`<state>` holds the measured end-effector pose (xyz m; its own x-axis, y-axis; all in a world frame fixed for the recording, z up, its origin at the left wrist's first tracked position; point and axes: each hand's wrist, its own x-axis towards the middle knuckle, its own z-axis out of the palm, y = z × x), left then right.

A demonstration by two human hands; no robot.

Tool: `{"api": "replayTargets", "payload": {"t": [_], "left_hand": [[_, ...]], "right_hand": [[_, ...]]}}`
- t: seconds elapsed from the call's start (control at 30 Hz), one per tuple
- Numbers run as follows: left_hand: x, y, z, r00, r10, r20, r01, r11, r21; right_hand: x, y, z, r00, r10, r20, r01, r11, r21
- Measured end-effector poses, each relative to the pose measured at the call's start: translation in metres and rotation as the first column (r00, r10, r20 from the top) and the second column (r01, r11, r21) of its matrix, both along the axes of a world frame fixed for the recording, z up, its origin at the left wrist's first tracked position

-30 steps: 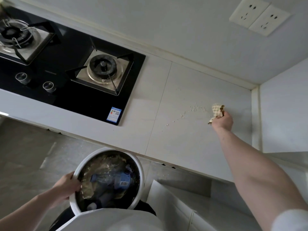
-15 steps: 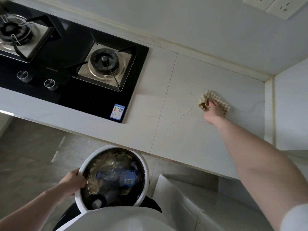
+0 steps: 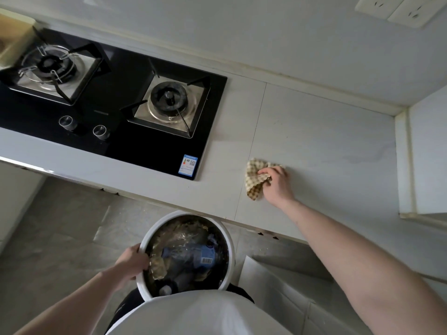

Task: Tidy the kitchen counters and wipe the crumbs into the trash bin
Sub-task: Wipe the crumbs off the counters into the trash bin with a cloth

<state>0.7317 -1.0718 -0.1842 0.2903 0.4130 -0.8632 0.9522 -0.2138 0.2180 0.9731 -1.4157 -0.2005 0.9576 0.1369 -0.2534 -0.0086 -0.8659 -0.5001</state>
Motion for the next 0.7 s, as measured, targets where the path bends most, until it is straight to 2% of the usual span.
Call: {"api": "replayTargets", "payload": {"t": [0.2, 0.27, 0.33, 0.4, 0.5, 0.63, 0.7], "left_hand": [[-0.004, 0.001, 0.0, 1.0, 0.009, 0.009, -0.008, 0.999, -0.031], [-0.005, 0.001, 0.0, 1.0, 0.016, 0.015, -0.015, 0.999, -0.042], [-0.007, 0.001, 0.0, 0.999, 0.032, 0.015, -0.031, 0.997, -0.065], [-0.008, 0.002, 0.0, 0.999, 0.034, 0.016, -0.032, 0.996, -0.077], [-0.009, 0.003, 0.001, 0.999, 0.035, 0.023, -0.033, 0.996, -0.079], [-0.01, 0.004, 0.002, 0.999, 0.031, 0.026, -0.029, 0.996, -0.09], [-0.01, 0.003, 0.003, 0.999, 0.028, 0.034, -0.025, 0.995, -0.092]], "right_hand": [[-0.088, 0.08, 0.008, 0.989, 0.069, -0.128, -0.054, 0.992, 0.118], [-0.123, 0.111, 0.013, 0.953, 0.104, -0.286, -0.035, 0.97, 0.239], [-0.15, 0.136, 0.021, 0.878, 0.115, -0.465, 0.049, 0.944, 0.326], [-0.158, 0.146, 0.025, 0.843, 0.106, -0.528, 0.11, 0.926, 0.362], [-0.139, 0.136, 0.035, 0.865, 0.074, -0.496, 0.175, 0.883, 0.436], [-0.087, 0.102, 0.05, 0.896, -0.139, -0.422, 0.353, 0.8, 0.485], [-0.059, 0.084, 0.054, 0.917, -0.232, -0.323, 0.367, 0.807, 0.462]]}}
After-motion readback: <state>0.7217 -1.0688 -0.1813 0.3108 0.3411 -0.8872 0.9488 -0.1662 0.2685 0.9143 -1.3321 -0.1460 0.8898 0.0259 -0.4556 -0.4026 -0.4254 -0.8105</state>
